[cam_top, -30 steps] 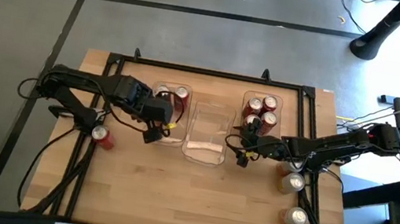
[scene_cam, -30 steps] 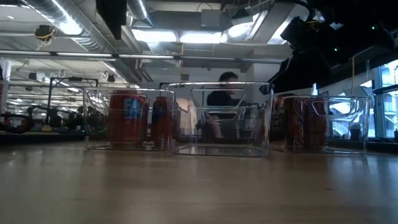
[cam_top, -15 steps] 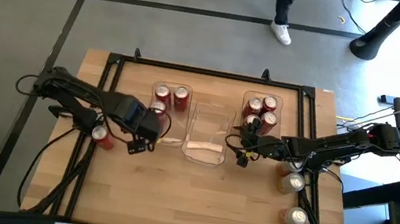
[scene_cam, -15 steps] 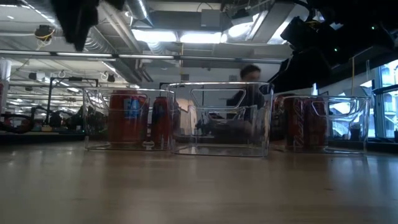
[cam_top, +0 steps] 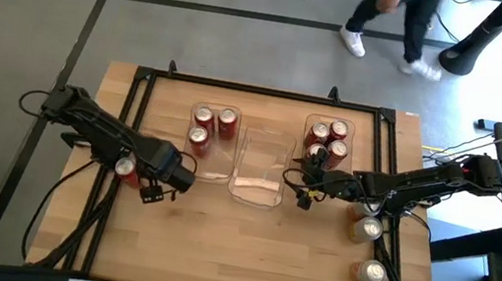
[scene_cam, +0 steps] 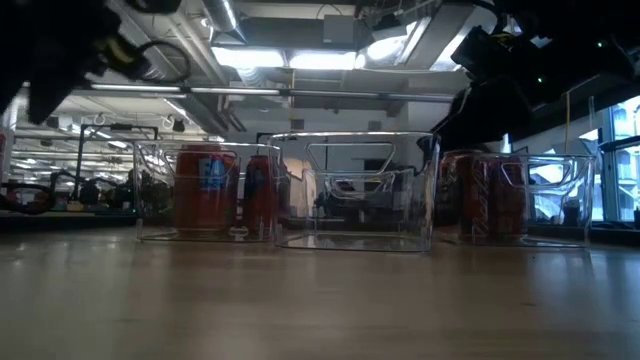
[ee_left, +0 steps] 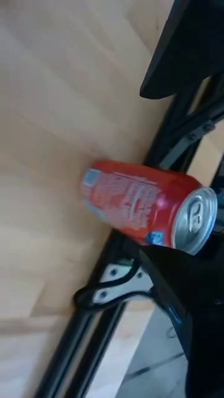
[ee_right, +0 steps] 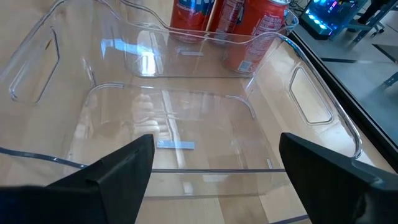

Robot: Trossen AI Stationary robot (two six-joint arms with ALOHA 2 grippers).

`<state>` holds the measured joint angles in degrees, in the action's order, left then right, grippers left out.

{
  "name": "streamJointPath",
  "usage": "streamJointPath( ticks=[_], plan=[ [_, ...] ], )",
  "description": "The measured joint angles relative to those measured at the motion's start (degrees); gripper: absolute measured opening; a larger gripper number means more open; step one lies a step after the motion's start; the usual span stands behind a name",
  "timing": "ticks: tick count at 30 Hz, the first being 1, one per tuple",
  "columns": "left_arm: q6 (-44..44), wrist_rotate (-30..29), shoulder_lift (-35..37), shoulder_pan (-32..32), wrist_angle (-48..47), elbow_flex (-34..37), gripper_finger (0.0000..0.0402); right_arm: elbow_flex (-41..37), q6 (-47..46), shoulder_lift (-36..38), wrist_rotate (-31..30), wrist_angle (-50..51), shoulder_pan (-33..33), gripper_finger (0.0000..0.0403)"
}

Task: Sort soda cans
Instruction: Put the orange soda can into the left transparent bin

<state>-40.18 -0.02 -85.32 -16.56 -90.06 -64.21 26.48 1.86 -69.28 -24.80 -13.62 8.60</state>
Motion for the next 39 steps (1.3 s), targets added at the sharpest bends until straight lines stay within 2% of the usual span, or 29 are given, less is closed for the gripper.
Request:
streamJointPath(
  ticks=[8,18,26,29,35,39],
  plan=[
    [3.19,0.6,0.0,1.21,0.08,5.3,0.0388,0.0,0.16,0.0,0.01,-2.92,0.0,0.0347],
    [10.95,-2.49,0.0,3.61,0.06,5.83,0.0388,0.0,0.26,0.0,0.0,-4.64,0.0,0.0347],
    [11.84,5.94,0.01,3.4,0.02,12.43,0.0388,0.0,1.85,0.0,0.0,-6.13,0.0,0.0347],
    [11.92,6.3,0.0,3.38,-0.04,15.64,0.0388,0.0,2.07,0.0,0.0,-6.12,0.0,0.0347],
    [11.42,6.26,0.04,3.56,0.04,15.41,0.0376,0.0,2.09,0.0,0.0,-6.35,0.0,0.0347],
    [10.86,6.29,0.04,3.52,0.04,15.41,0.0353,0.0,2.13,0.0,0.0,-6.41,0.0,0.0347]
  ],
)
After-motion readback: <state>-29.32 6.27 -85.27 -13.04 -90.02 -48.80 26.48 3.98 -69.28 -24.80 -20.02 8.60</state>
